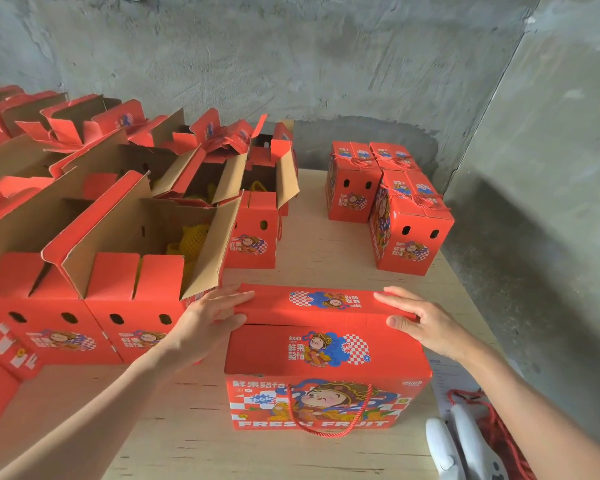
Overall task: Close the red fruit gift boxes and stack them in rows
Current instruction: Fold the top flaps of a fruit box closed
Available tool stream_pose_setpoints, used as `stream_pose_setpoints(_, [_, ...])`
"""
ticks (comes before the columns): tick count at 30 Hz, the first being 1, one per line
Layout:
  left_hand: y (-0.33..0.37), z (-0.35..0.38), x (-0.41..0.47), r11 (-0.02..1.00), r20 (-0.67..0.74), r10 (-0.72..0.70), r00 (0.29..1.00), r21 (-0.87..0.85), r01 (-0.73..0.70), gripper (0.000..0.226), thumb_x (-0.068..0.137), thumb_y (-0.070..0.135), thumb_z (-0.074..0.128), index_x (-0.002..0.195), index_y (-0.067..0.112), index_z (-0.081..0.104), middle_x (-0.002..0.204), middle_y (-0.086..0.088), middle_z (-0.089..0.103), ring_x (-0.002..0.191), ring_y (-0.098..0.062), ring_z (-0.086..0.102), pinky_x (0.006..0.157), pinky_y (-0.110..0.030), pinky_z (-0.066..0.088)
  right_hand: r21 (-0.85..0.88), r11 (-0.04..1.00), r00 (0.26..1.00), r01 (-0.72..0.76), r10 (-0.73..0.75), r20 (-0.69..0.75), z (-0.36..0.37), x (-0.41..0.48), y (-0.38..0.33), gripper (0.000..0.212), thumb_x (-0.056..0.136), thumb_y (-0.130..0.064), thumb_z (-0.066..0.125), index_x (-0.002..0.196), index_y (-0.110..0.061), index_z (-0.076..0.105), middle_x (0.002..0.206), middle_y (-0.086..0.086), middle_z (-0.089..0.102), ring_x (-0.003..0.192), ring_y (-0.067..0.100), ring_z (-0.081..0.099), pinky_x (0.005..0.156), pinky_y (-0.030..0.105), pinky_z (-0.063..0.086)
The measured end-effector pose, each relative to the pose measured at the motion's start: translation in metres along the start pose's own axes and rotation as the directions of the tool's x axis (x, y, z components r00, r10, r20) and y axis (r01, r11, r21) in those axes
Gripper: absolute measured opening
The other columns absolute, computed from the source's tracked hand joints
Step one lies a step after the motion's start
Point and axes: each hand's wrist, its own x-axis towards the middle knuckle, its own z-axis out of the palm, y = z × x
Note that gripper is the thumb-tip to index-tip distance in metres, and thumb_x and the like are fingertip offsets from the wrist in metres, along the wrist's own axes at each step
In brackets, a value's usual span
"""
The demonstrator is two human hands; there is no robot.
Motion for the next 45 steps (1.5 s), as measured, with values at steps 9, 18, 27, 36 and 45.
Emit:
stream_pose_setpoints(9, [-0.003,-0.001,-0.006,0.996,0.123,0.060,0.991,0.054,-0.067,0.047,0.098,0.006,0.044,0.137,0.031,0.038,0.149,0.009,0.024,0.137,-0.001,0.012,0.108,-0.017,0.022,0.001,1.000,1.000,0.030,-0.030,0.002,0.004,-0.001,0.005,0.044,0.079,-0.059,0.050,0.123,-0.060,0.043,0.149,-0.023,0.023,0.140,-0.001,0.021,0.111,0.025,0.022])
stream_pose_setpoints(18, [0.050,0.032,0.020,0.859,0.172,0.013,0.985,0.502,-0.099,0.054,0.099,0.048,0.023,0.147,0.024,0.029,0.158,-0.001,0.015,0.146,-0.022,0.011,0.116,-0.038,0.008,-0.040,0.999,1.000,-0.021,0.021,0.006,0.002,-0.005,-0.004,0.035,0.101,-0.032,0.033,0.131,-0.050,0.038,0.152,-0.024,0.007,0.144,0.001,0.002,0.118,0.026,0.006])
stream_pose_setpoints(27, [0.029,0.052,0.021,0.711,0.300,-0.065,0.952,0.683,-0.167,0.052,0.094,0.057,0.003,0.130,0.049,-0.034,0.156,0.002,-0.022,0.142,-0.029,-0.023,0.114,-0.049,-0.011,-0.404,0.907,0.987,0.115,-0.060,0.147,0.022,-0.016,-0.015,0.044,0.094,-0.053,0.020,0.135,-0.060,0.005,0.151,-0.024,-0.018,0.141,0.005,-0.026,0.115,0.027,-0.011])
stream_pose_setpoints(36, [0.061,0.064,-0.010,0.759,0.384,0.008,0.923,0.599,-0.256,0.082,0.076,0.070,-0.020,0.148,0.031,-0.015,0.144,0.014,-0.034,0.138,-0.018,-0.032,0.108,-0.042,-0.023,-0.462,0.879,0.977,0.116,-0.016,0.215,0.010,-0.010,-0.011,0.061,0.074,-0.083,0.023,0.131,-0.070,0.007,0.153,-0.012,-0.030,0.137,0.013,-0.035,0.115,0.041,-0.014])
stream_pose_setpoints(45, [0.076,0.056,-0.016,0.641,0.372,0.113,0.921,0.681,-0.354,0.093,0.083,0.076,0.004,0.148,0.013,0.029,0.156,-0.007,0.016,0.145,-0.025,0.017,0.116,-0.044,0.013,-0.302,0.946,0.992,0.114,-0.090,0.091,0.017,-0.011,-0.004,0.051,0.083,-0.067,0.039,0.131,-0.064,0.023,0.155,-0.022,-0.005,0.143,0.005,-0.016,0.118,0.033,0.001])
